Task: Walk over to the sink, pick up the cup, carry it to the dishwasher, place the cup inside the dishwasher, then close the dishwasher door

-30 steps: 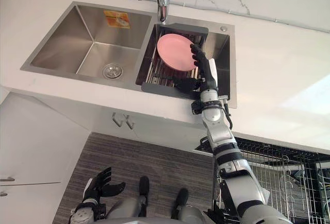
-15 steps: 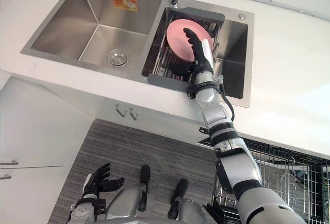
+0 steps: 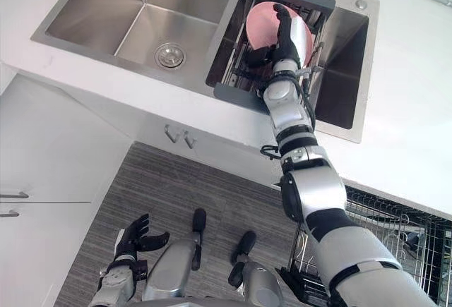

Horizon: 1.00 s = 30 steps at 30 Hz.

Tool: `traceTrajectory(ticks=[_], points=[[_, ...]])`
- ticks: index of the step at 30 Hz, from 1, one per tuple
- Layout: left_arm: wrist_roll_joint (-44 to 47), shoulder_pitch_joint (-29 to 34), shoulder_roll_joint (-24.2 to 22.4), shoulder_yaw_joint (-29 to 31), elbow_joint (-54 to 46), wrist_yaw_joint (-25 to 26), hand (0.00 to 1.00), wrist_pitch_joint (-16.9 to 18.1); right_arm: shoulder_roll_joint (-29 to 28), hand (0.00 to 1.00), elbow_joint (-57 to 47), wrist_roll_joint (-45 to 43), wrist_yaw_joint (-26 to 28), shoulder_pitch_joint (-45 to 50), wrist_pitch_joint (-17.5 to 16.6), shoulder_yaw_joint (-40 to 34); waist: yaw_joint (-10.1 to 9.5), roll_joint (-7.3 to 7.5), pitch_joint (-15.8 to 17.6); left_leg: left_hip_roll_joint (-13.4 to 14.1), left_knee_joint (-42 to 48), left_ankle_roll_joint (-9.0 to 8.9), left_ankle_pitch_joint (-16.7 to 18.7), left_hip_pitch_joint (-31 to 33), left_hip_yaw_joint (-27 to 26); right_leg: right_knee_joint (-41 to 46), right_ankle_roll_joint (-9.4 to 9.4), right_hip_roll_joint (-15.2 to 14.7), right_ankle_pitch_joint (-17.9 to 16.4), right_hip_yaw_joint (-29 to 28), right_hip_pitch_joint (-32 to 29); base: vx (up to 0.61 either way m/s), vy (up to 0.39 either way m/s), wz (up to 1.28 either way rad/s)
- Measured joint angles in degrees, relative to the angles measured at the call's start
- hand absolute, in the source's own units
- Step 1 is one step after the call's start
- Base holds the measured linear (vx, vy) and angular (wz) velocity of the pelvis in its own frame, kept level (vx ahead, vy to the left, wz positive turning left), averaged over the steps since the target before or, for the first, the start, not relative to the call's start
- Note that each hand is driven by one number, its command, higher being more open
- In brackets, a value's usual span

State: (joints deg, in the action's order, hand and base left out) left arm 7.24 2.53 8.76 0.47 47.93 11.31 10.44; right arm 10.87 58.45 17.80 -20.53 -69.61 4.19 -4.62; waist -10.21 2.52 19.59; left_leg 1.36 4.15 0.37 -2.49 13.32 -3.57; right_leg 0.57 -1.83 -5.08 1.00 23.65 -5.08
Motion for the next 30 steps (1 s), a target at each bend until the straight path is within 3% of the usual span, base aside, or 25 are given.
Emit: traceTrajectory(ticks=[16, 20, 30], points=[[2.06, -4.05, -0.83, -2.09, 1.45, 1.15, 0.9, 0.11, 0.36, 0.3, 2.08, 2.55, -3.01, -5.24, -1.31, 0.57, 0.67, 0.33, 1.86, 0.04, 0.32, -0.01, 0.01, 0.25, -0.3, 0.5, 0.12, -0.09, -0.12, -0.17, -0.43, 0.01, 0.009, -0.01], [2.31, -4.05, -1.23, -2.06, 1.4, 1.15, 0.9, 0.39, 0.31, 0.3, -10.35, 1.82, -2.6, 1.5, -1.04, 0.98, 0.87, 0.35, 1.86, 0.18, 0.3, 0.0, 0.21, 0.24, -1.24, 0.67, 0.11, -0.1, -0.11, -1.07, -0.95, 0.02, 0.014, -0.1], [0.91, -2.13, -1.26, -1.88, 0.57, -0.14, 0.9, 0.37, 0.27, 0.3, -45.19, 3.3, -2.48, 25.66, -2.11, 4.02, 4.35, 0.71, 1.6, 0.29, -0.12, -0.06, 1.5, -2.45, -3.3, 0.54, -0.08, -0.17, -0.22, -3.22, 0.53, 0.05, 0.012, -0.11]])
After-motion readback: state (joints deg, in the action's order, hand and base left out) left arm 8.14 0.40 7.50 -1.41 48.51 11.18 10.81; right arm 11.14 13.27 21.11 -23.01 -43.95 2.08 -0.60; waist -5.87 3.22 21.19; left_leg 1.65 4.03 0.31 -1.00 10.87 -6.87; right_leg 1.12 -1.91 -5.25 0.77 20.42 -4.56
